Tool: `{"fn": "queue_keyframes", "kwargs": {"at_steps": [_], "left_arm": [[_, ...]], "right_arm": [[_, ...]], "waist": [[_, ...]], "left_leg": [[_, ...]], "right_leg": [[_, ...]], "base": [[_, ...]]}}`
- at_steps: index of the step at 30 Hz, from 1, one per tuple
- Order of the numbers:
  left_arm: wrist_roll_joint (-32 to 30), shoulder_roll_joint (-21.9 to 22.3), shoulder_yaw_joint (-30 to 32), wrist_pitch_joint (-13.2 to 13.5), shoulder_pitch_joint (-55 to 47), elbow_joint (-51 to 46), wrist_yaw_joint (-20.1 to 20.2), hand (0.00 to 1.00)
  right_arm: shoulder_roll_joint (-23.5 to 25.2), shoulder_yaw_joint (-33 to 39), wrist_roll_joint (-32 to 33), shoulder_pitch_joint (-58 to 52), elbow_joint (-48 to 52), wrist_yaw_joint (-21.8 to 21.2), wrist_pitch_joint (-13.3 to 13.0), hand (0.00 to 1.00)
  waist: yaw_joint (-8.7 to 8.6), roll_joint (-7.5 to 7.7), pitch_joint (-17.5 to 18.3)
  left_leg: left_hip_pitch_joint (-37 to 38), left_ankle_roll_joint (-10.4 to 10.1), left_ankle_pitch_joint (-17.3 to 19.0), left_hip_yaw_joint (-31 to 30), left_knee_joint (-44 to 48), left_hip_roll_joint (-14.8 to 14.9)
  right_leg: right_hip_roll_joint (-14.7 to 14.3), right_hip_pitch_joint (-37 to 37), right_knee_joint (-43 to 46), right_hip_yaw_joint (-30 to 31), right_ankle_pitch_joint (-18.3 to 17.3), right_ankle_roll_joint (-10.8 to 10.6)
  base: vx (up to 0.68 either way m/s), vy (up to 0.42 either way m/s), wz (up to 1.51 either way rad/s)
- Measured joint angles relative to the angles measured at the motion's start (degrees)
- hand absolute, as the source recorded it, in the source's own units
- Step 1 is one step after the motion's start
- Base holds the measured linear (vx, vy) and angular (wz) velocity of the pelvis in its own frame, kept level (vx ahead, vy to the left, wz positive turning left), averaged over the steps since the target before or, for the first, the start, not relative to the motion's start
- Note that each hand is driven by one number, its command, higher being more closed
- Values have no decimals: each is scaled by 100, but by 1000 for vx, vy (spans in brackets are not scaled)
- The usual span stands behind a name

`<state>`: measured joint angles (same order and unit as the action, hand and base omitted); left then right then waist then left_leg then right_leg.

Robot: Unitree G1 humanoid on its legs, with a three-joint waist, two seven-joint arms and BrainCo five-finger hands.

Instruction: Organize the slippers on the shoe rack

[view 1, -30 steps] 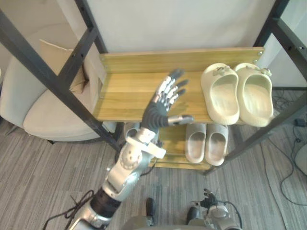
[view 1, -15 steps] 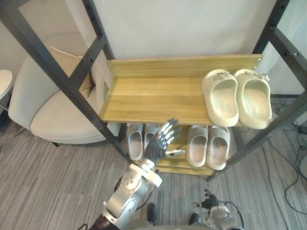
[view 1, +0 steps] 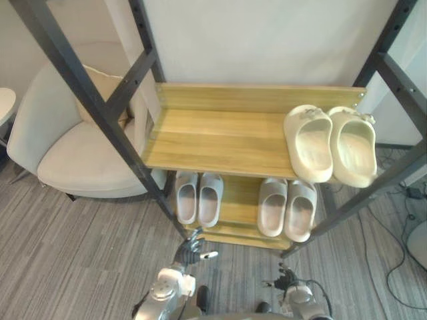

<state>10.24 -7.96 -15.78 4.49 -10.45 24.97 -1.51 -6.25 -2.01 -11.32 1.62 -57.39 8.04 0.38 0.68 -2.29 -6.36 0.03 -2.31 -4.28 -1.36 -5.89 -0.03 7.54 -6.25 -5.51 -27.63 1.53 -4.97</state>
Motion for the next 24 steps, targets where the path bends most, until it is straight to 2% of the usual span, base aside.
{"fn": "queue_keyframes", "kwargs": {"at_steps": [6, 12, 24], "left_arm": [[-358, 39, 402, -5, 27, 775, -288, 0], [-578, 113, 671, -39, 57, 1575, -477, 0], [-676, 254, 1039, -35, 82, 2073, -614, 0]], "right_arm": [[63, 170, 1, 5, 1, 61, -3, 0], [182, 180, 0, 5, 3, 102, -7, 0], [190, 180, 2, 3, 4, 107, -10, 0]], "waist": [[1, 48, -21], [2, 174, -60], [20, 177, -59]], "left_leg": [[10, -2, -1, -12, 0, 12], [54, -18, 12, 18, -1, 29], [46, -71, 114, 72, -3, 63]], "right_leg": [[-17, -46, 27, 1, -27, 7], [-31, -86, 20, 20, -50, 17], [-59, -52, 30, 99, -129, 13]], "base": [[30, -2, 1], [0, 0, 0], [18, -3, -2]]}}
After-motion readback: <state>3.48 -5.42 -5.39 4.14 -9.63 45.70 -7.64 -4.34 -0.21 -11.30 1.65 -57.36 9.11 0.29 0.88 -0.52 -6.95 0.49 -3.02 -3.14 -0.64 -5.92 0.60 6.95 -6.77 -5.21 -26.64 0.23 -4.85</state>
